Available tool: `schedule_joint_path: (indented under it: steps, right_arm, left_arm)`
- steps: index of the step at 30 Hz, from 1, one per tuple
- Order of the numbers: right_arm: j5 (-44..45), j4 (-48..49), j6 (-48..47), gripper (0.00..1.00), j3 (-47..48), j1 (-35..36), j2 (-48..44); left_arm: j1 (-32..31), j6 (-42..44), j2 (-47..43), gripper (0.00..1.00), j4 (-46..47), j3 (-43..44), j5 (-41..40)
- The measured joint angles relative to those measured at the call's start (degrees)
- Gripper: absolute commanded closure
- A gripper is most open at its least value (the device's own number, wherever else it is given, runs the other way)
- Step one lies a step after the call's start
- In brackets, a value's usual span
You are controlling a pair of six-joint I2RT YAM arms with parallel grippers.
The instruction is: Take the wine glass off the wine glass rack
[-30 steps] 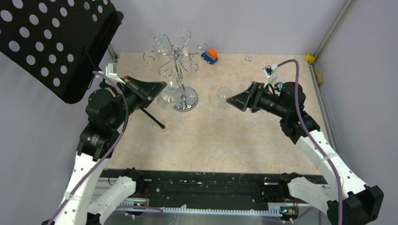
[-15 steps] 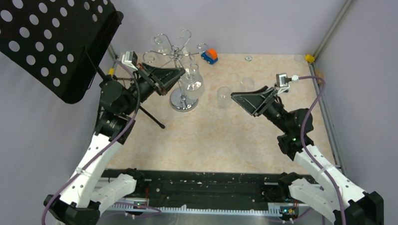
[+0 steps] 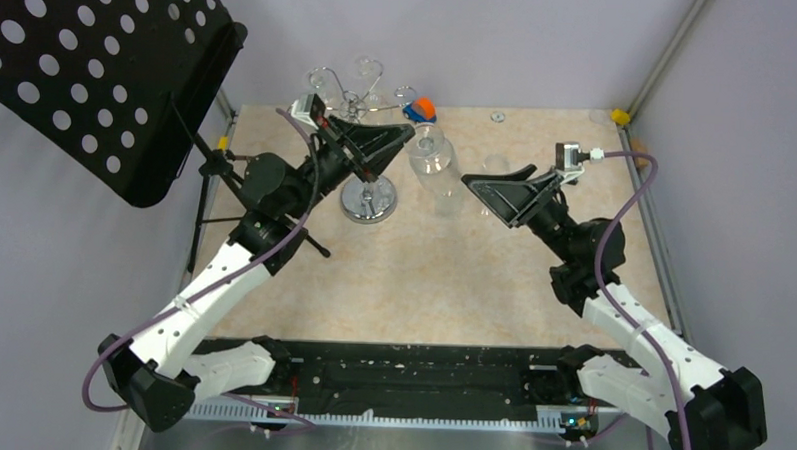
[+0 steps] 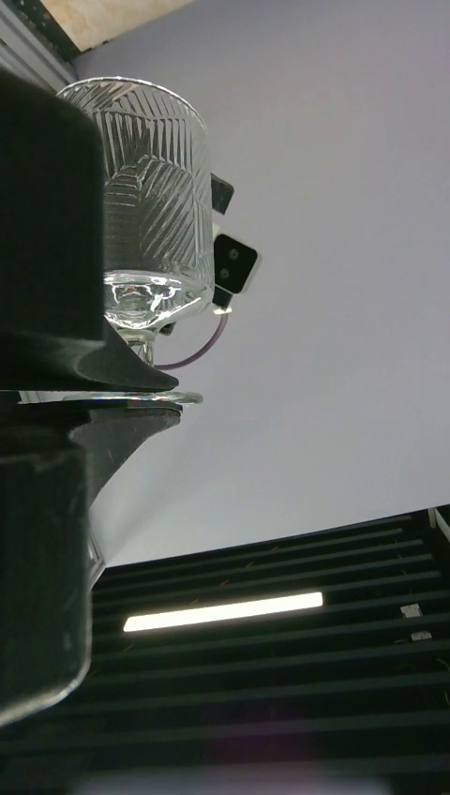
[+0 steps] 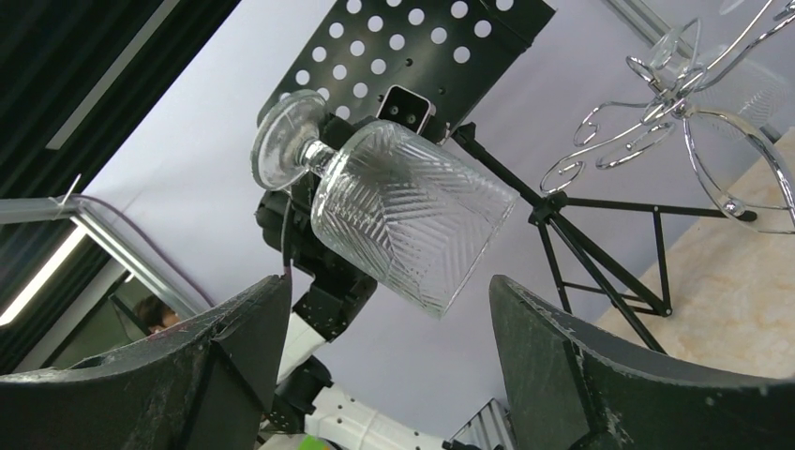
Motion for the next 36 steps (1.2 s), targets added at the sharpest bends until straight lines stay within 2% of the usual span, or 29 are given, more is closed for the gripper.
schedule_joint_path:
  steps: [8, 13, 19, 25, 31, 35, 36]
  right_arm:
    - [0.76, 1.05, 0.04, 0.24, 0.0, 0.13, -0.09]
    - [0.59, 8.44, 1.16, 0.33, 0.0, 0.55, 0.46]
    - [-0.42, 20.02, 4.15, 0.5, 0.5, 1.01, 4.26]
    - [-1.2, 27.43, 6.88, 0.65, 2.86, 1.31, 7.93]
    - [-1.88, 28.98, 7.34, 0.99, 4.61, 1.4, 8.2]
    - [-2.64, 28.37, 6.62, 1.0, 5.66, 1.73, 7.39]
    - [-2.73, 27.5, 6.01, 1.0, 5.68, 1.73, 7.04]
  left_arm:
    - [-2.99, -0.98, 2.29, 1.0, 2.93, 1.9, -2.27]
    - [-4.22, -1.79, 2.43, 1.0, 5.14, 2.01, -3.48]
    - [-6.34, -3.82, 2.73, 1.0, 9.81, 2.01, -4.68]
    - [-7.69, -6.45, 5.2, 1.0, 15.17, 1.86, -5.11]
    - [-8.41, -8.11, 5.97, 1.0, 17.97, 0.72, -5.73]
    - [-8.48, -7.21, 5.66, 0.54, 17.73, -0.09, -6.91]
    - [-8.48, -6.27, 5.33, 0.46, 17.25, -0.09, -7.06]
